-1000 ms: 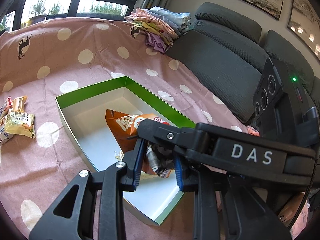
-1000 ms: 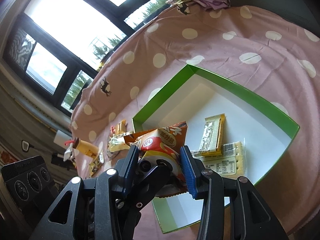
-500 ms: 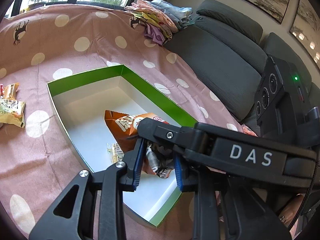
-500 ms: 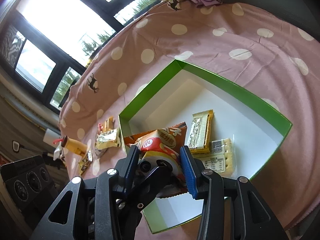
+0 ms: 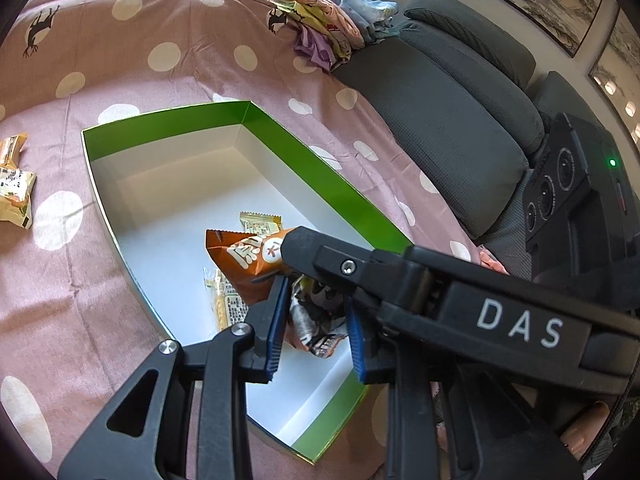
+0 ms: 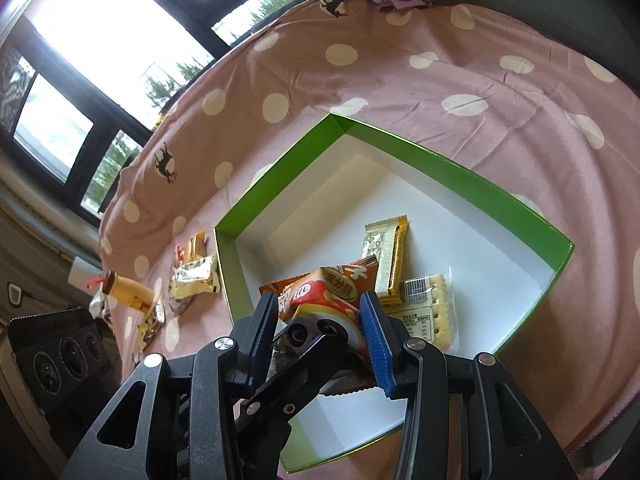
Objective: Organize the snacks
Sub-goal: 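Lower the orange panda bag into the green box and open the right tool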
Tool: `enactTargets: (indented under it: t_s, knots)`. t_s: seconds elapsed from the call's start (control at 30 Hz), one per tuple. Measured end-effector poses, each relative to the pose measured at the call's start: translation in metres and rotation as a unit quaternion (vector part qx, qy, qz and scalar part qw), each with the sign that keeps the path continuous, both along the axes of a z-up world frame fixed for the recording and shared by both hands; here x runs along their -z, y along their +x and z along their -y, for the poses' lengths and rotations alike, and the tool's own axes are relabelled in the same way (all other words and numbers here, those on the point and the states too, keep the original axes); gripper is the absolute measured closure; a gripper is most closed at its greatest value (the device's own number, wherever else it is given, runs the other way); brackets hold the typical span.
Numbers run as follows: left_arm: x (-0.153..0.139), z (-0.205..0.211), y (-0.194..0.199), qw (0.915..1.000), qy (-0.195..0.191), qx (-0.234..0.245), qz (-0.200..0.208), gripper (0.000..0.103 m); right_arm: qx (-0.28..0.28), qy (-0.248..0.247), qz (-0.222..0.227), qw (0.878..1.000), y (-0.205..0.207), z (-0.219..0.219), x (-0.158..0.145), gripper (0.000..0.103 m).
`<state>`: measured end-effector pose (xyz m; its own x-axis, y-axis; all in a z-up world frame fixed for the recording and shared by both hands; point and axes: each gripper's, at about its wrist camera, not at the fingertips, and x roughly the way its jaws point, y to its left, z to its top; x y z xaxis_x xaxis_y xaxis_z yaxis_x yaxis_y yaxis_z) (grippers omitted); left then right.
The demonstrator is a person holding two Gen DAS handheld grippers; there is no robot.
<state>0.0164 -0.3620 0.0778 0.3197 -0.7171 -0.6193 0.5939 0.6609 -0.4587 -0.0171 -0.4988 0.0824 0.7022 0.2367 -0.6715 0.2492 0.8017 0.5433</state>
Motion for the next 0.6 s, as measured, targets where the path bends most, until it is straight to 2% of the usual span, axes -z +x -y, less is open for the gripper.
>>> enactTargets:
  t_s: [0.3,0.6]
  knots:
    - [0.0076,0.0027,0.0057,0.9998,-0.002,-0.002,-0.021,0.077,0.007,-0.007,-0.013,1.000,0.0017,0.0015,0.0037,0.057]
    - [0.0080,0.0017,0.0089,0.9995,0.002,-0.012,-0.027,0.077,0.006,-0.007,-0.006,1.000,-0.0004,0.0015,0.0015,0.057]
